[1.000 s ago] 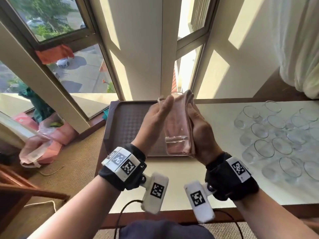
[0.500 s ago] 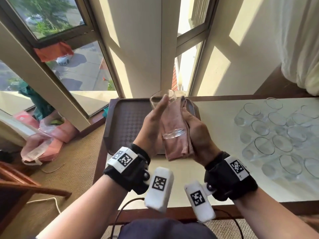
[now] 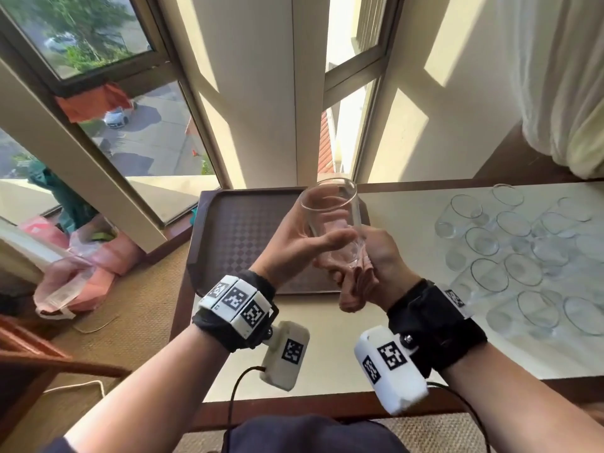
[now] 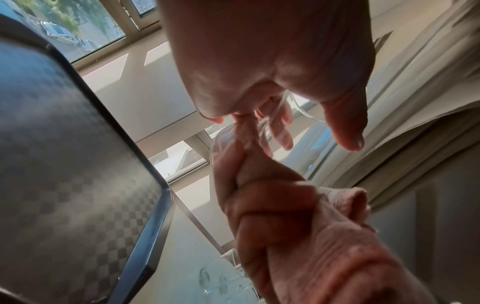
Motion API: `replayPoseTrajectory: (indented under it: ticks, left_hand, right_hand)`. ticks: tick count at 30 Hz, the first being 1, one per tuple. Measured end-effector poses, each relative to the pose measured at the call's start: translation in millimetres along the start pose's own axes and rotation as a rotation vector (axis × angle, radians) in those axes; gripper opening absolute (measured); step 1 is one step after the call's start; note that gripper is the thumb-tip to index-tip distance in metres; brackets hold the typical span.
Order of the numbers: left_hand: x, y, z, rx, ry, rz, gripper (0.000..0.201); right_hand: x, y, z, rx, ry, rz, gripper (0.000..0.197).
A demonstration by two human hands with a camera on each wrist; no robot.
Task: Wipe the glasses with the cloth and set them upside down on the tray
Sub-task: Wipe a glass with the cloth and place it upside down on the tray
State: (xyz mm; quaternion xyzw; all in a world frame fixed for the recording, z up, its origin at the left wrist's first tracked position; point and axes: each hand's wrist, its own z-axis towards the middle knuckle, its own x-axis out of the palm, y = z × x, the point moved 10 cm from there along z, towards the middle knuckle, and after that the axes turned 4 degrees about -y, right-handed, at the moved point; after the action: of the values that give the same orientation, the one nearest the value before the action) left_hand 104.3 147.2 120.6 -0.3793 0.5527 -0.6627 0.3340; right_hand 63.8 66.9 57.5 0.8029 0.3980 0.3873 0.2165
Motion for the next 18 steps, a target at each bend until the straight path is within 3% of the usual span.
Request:
replayPoseTrajectory:
  ticks: [6,10,14,18]
  left_hand:
    - [5.2,4.1,2.9,-0.015,-0.019,-0.023,0.085]
    - [3.1,8.3,2.7,-0.022,-0.035,-0.047,0.082]
    - [-3.5,6.9,4.3,-0.037,-0.004,0.022,0.089]
    - [-23.2,8.2,5.3,-0.052,-0.069,0.141,0.097]
  right_hand:
    - [-16.2,12.2,1.3,-0.145,-0.149,-0.032,0.040]
    - [-11.6,10.4,1.4,-0.136,-0.106,-0.056,0.054]
    - [-11.5,11.4,-0.5,-0.108,-0.073,-0.088,0.043]
    - [-15.9,22.4,-2.8,-0.123,-0.072,-0.023,0.050]
